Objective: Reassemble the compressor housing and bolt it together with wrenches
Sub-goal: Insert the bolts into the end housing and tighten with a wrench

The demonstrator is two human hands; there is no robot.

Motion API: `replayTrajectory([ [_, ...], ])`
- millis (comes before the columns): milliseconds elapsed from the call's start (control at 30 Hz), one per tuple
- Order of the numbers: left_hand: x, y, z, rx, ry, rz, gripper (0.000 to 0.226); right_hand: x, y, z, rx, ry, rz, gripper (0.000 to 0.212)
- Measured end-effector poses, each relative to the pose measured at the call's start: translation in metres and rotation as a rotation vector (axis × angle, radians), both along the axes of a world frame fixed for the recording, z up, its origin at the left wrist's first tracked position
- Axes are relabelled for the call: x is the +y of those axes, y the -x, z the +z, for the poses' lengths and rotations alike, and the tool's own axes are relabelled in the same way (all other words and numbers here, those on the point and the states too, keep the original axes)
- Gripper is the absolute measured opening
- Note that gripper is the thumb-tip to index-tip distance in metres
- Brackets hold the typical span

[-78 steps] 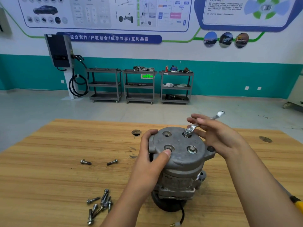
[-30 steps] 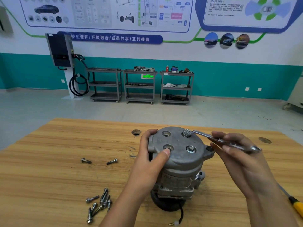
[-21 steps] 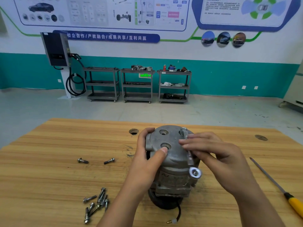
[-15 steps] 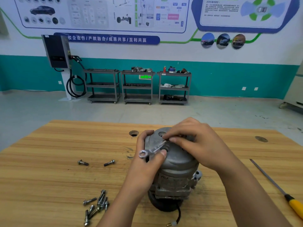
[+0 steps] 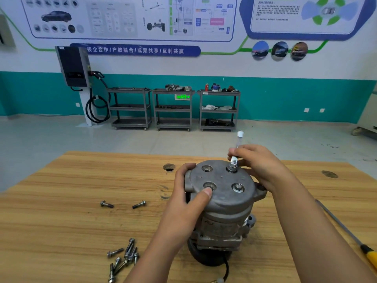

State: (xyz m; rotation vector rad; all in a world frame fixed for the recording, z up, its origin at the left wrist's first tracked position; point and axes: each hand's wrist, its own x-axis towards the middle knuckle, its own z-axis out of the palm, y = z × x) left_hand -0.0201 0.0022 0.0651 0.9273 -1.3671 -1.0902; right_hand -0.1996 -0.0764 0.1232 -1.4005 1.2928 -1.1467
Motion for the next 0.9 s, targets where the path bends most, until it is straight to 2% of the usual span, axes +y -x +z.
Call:
replayTrajectory([
  [133,0.0,-0.001,0.0,-0.004,-0.003,0.013,0.046,0.006,0.021,-0.011,-0.728,-0.162,0.14,0.01],
  [200,0.001,-0.001,0.0,0.002,-0.003,0.011,0.046,0.014,0.029,-0.022,-0.863,-0.079,0.135,0.018],
  [300,0.001,-0.001,-0.002,0.002,-0.001,0.021,0.046,0.035,0.035,-0.037,-0.863,0.134,0.114,0.027],
  [367,0.0,-0.001,-0.002,0.003,-0.002,0.021,0.045,0.054,0.037,-0.048,-0.77,0.274,0.108,0.029],
  [433,0.0,0.0,-0.002,0.003,-0.003,0.02,0.045,0.071,0.036,-0.054,-0.59,0.409,0.109,0.031],
  [600,0.001,0.001,-0.001,0.01,0.0,0.029,0.044,0.091,0.021,-0.035,0.071,0.656,0.18,0.03],
  [733,0.002,0.001,0.002,0.015,-0.001,0.023,0.04,0.083,-0.004,-0.008,0.365,0.663,0.209,0.018],
  [900,0.0,0.001,0.001,0.005,0.014,0.036,0.05,0.057,-0.036,0.017,0.596,0.604,0.187,0.009],
])
